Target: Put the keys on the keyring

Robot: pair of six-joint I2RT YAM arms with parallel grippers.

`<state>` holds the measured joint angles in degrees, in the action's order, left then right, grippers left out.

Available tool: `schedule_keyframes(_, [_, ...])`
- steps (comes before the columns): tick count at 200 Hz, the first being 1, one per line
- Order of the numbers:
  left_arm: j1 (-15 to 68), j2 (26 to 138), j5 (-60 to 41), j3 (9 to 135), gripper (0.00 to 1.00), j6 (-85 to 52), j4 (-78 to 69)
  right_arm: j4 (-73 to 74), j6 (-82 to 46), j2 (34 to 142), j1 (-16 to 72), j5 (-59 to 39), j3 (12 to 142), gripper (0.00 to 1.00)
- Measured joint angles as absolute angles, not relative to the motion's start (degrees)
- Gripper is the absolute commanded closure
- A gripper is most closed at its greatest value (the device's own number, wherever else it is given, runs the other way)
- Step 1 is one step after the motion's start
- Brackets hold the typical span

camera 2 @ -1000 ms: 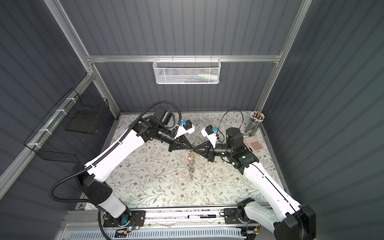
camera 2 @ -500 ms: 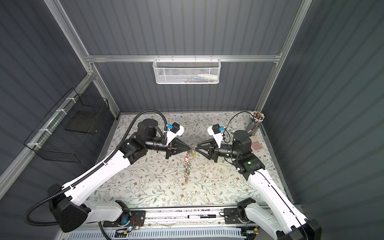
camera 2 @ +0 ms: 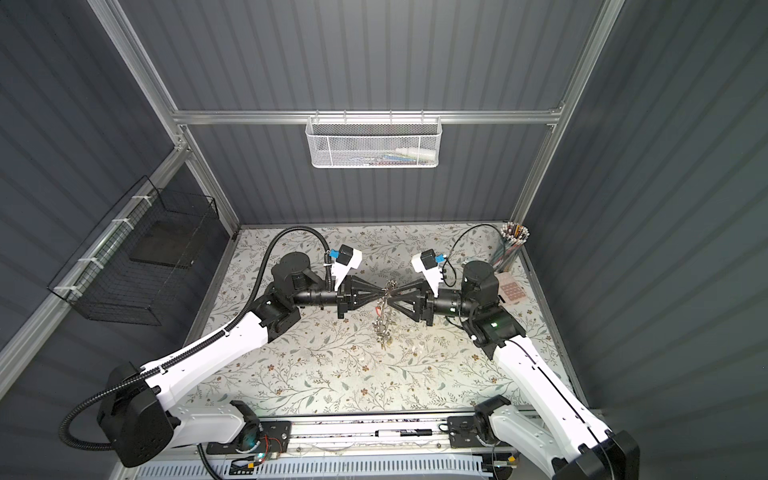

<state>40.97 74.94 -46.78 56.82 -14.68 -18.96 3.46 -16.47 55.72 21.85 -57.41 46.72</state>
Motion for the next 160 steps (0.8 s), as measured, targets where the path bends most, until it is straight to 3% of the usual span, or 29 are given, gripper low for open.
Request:
schedule_keyframes(51, [41.2,74.9,-46.8,55.7,1.0,-17.9,-24.7,3.4,-16.1,57.1,21.8,-56.5,46.7,0.62])
schedule_keyframes(160, [41.2,75.4,-45.9,54.1,1.0,-22.9,-31.3,4.1,-15.2,58.5,22.1,-57.0,46.7,0.94])
